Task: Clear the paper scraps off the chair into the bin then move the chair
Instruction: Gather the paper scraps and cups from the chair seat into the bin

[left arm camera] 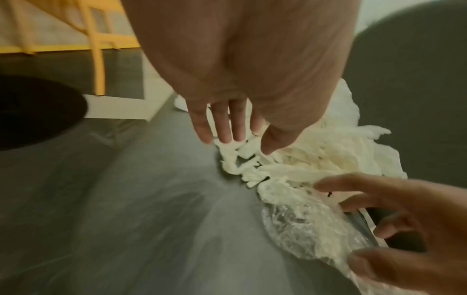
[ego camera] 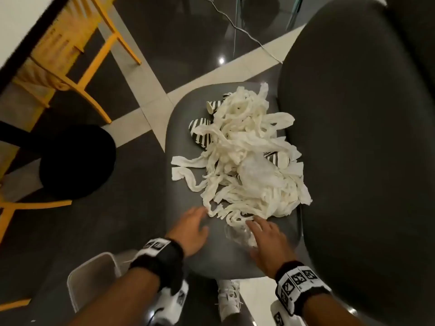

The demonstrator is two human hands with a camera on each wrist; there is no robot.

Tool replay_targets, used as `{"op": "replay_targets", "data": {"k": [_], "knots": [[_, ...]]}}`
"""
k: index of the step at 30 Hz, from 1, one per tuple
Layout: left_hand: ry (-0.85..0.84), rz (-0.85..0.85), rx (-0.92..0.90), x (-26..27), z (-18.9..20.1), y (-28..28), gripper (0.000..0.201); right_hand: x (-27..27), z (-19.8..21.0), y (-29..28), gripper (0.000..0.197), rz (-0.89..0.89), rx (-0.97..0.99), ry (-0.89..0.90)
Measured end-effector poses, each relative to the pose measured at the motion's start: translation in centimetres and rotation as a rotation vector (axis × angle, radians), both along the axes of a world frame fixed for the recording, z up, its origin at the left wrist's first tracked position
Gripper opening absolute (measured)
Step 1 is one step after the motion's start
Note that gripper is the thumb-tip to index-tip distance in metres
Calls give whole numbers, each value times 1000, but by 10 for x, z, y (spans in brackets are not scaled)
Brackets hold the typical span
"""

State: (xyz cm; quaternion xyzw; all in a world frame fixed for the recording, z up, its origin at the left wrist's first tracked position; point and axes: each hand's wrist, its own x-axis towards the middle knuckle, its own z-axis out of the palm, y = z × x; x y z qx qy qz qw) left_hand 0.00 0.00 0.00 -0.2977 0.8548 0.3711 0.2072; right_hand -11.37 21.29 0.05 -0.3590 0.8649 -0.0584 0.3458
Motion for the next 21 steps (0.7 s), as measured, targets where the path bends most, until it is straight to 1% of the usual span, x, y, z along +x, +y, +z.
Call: {"op": "replay_targets", "data": {"k": [2,4,5,6,7,8,10,11,12,13,15,17,18,19,21], "knots": [[-27,-79,-154,-33,-17,11,68,-4,-10,2,80,17,6,-83],[-33,-89,-277,-56,-30,18,95,-2,-21,3,89,62,1,-95],[-45,-80,-324,-60,-41,16,102,0,-28,3,92,78,1,-98],[-58,-58,-337,-58,-51,11,104,2,-33,2,92,102,-2,-91],[-92,-42,-331,-53,-61,6,99,4,-36,0,91,119,6,-79],[-108,-39,-317,-46,-68,1,87,5,-41,-3,90,129,11,-64],[-37,-54,-300,-32,-76,-6,51,9,-46,-8,90,153,17,-16],[2,-51,-258,-25,-76,-10,37,11,-46,-11,89,164,31,-2],[39,-27,-191,-19,-76,-12,30,12,-48,-14,87,181,51,6],[64,11,-122,-13,-72,-15,26,13,-48,-18,82,196,71,11],[119,119,-22,-6,-60,-21,26,13,-43,-28,65,246,99,44],[155,237,55,0,-46,-30,33,13,-38,-38,46,297,143,65],[163,273,96,3,-39,-35,39,14,-35,-43,40,318,165,63],[175,275,115,7,-33,-40,41,15,-32,-47,36,331,185,60],[193,220,120,17,-26,-49,35,15,-28,-52,36,339,225,81]]}}
